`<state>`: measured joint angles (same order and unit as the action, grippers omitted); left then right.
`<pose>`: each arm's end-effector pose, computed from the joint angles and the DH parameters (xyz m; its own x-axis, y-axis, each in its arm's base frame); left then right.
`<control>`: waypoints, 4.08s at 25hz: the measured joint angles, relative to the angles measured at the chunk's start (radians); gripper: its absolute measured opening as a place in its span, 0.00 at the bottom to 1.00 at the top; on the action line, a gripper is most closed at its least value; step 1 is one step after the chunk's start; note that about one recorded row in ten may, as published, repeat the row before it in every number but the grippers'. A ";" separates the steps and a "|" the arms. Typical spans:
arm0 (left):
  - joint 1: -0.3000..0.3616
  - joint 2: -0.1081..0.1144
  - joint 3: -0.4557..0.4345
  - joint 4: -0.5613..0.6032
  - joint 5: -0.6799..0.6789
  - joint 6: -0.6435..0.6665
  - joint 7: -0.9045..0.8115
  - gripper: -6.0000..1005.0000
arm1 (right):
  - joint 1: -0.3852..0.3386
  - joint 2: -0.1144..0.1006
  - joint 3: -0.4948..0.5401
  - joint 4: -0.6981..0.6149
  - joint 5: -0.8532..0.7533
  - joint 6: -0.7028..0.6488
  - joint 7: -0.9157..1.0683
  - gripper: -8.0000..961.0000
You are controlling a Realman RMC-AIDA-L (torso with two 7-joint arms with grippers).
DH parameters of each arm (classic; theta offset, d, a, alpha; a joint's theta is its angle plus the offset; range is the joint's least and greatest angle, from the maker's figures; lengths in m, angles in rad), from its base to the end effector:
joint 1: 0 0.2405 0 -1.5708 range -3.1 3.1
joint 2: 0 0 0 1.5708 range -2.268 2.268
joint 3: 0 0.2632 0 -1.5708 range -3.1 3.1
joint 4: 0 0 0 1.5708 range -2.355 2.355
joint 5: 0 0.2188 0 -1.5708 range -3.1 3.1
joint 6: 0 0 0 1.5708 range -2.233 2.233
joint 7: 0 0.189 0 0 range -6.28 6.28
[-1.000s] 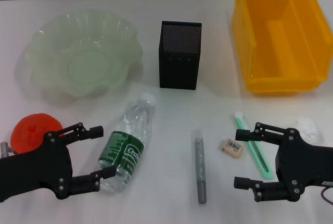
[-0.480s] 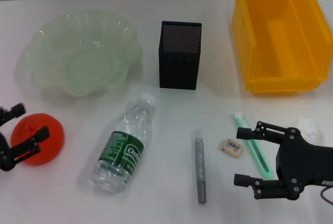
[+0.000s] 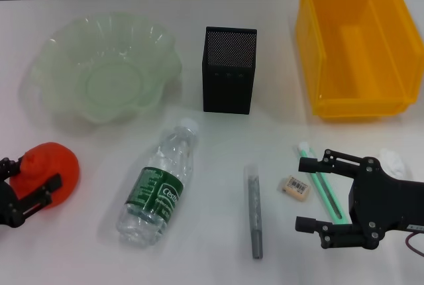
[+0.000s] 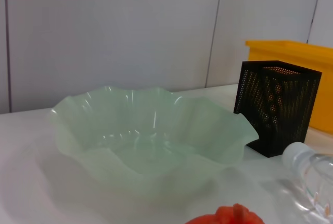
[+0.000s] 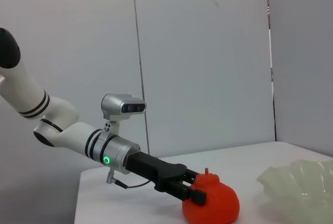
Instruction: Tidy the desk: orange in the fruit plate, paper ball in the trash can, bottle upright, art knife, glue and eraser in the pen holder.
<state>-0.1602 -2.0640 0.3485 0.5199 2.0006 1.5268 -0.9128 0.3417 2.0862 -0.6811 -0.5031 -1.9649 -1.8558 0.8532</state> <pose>-0.3983 0.2432 -0.0107 0.7569 0.3225 0.5685 0.6226 -0.6202 -0.4772 0.2725 0.2476 -0.0563 0.7668 -0.0706 -0.6381 -0.1850 -0.9761 -0.1143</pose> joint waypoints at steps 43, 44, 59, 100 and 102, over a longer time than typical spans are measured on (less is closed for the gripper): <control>-0.343 -0.002 0.011 -0.043 -0.197 -0.173 -0.083 0.37 | -0.041 0.000 0.213 -0.383 0.068 -0.164 0.493 0.87; -0.343 -0.002 0.011 -0.043 -0.197 -0.173 -0.083 0.45 | -0.041 0.000 0.213 -0.383 0.068 -0.164 0.493 0.87; -0.175 -0.005 0.175 -0.028 -0.195 0.153 -0.009 0.83 | 0.116 0.000 -0.318 -1.297 -0.558 -0.132 1.600 0.87; -0.170 -0.004 0.188 -0.066 -0.186 0.102 0.032 0.83 | 0.189 -0.001 -0.544 -1.109 -0.704 0.110 1.715 0.52; -0.170 -0.004 0.188 -0.066 -0.186 0.102 0.032 0.83 | 0.189 -0.002 -0.529 -1.134 -0.704 0.122 1.718 0.52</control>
<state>-0.3304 -2.0679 0.5368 0.4539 1.8147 1.6291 -0.8806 0.5305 2.0847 -1.2102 -1.6372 -2.6690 -1.7339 2.5710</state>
